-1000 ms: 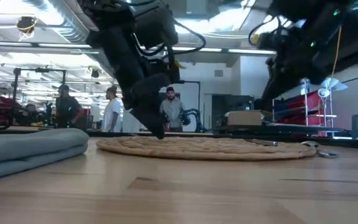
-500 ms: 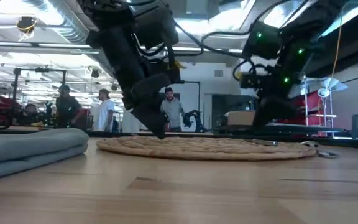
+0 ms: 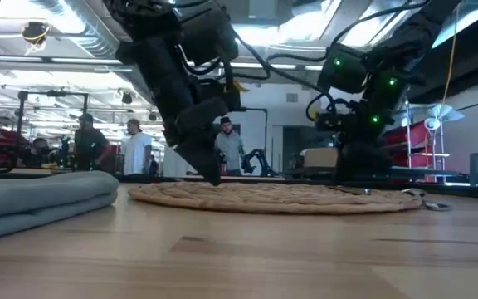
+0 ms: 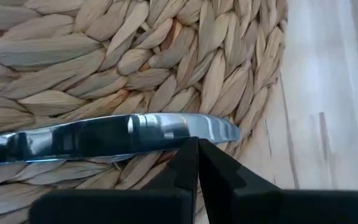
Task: Set table place
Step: Adjust the silver table knife on the brown placemat
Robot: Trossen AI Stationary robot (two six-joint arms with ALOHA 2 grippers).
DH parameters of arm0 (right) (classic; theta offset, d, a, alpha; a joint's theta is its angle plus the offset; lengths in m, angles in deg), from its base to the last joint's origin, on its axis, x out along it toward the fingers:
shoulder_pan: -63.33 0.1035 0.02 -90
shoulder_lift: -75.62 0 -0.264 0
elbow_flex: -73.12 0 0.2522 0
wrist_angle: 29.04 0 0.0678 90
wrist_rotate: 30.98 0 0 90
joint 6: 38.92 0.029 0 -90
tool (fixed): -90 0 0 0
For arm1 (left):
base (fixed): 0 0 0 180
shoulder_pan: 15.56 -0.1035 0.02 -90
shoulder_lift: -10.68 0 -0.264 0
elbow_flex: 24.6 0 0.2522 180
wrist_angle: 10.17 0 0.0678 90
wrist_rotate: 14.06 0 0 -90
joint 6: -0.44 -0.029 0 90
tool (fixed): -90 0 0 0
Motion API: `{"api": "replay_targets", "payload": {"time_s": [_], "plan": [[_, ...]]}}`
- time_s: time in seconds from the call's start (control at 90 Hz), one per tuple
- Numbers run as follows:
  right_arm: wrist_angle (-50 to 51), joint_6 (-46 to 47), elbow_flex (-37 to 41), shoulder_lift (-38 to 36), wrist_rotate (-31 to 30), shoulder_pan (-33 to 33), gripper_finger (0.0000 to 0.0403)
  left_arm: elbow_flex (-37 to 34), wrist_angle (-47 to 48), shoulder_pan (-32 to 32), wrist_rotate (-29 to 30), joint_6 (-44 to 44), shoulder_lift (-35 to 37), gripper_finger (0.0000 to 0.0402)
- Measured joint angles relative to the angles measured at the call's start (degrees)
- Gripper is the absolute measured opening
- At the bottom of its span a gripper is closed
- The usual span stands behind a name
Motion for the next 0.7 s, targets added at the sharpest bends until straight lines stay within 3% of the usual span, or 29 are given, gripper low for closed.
{"api": "replay_targets", "payload": {"time_s": [0.7], "plan": [[0.29,0.31,0.03,0.02,-0.32,-0.02,0.0000,0.07,-0.09,0.00,0.00,-0.29,0.05,0.0000]]}}
